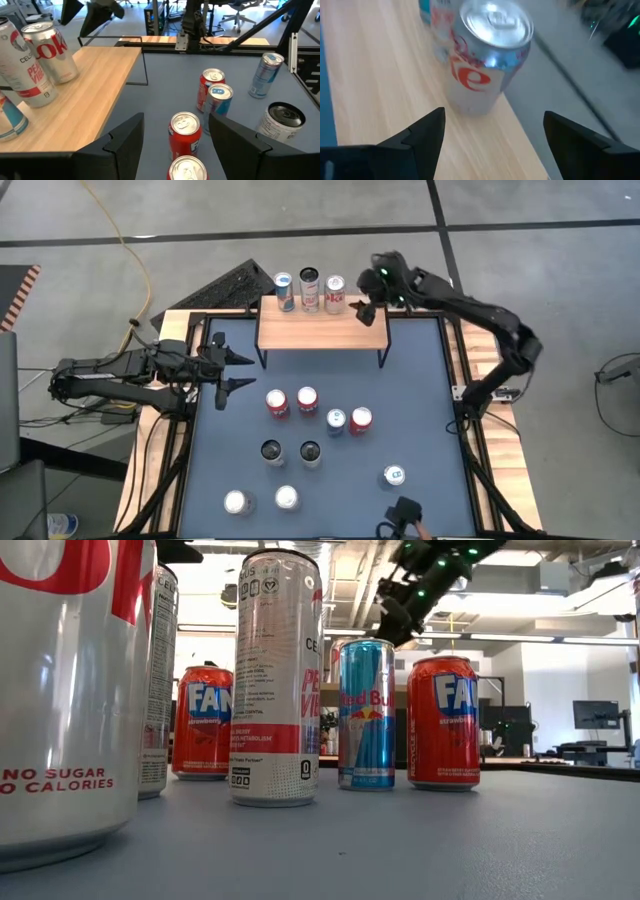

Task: Place canned beverage on shelf
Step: Put the right silver soda can on the shelf

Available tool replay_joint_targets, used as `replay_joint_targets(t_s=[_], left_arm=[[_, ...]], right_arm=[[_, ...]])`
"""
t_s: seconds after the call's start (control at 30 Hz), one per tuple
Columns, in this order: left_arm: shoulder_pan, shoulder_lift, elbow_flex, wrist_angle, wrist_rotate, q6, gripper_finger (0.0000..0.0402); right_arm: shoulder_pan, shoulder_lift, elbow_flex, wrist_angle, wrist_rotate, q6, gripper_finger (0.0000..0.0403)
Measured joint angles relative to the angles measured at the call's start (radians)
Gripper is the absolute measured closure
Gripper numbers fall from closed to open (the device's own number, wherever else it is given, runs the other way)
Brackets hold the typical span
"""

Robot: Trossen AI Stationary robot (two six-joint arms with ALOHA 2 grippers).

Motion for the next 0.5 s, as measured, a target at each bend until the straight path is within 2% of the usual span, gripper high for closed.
replay_joint_targets(t_s=[0.1, 0.2, 0.37, 0.5], left_arm=[[0.0, 0.0, 0.0, 0.0, 0.0, 0.004, 0.0188], [0.0, 0.0, 0.0, 0.0, 0.0, 0.009, 0.0188], [0.0, 0.0, 0.0, 0.011, 0.029, 0.019, 0.0188], [0.0, 0.0, 0.0, 0.027, 0.085, 0.018, 0.0189]], right_arm=[[-0.004, -0.096, -0.187, 0.234, -0.019, 0.016, 0.0085], [0.006, -0.144, -0.308, 0.427, -0.042, 0.014, 0.0085], [0.018, -0.102, -0.336, 0.553, -0.082, 0.021, 0.0083], [0.005, -0.053, -0.312, 0.547, -0.106, 0.055, 0.0072]])
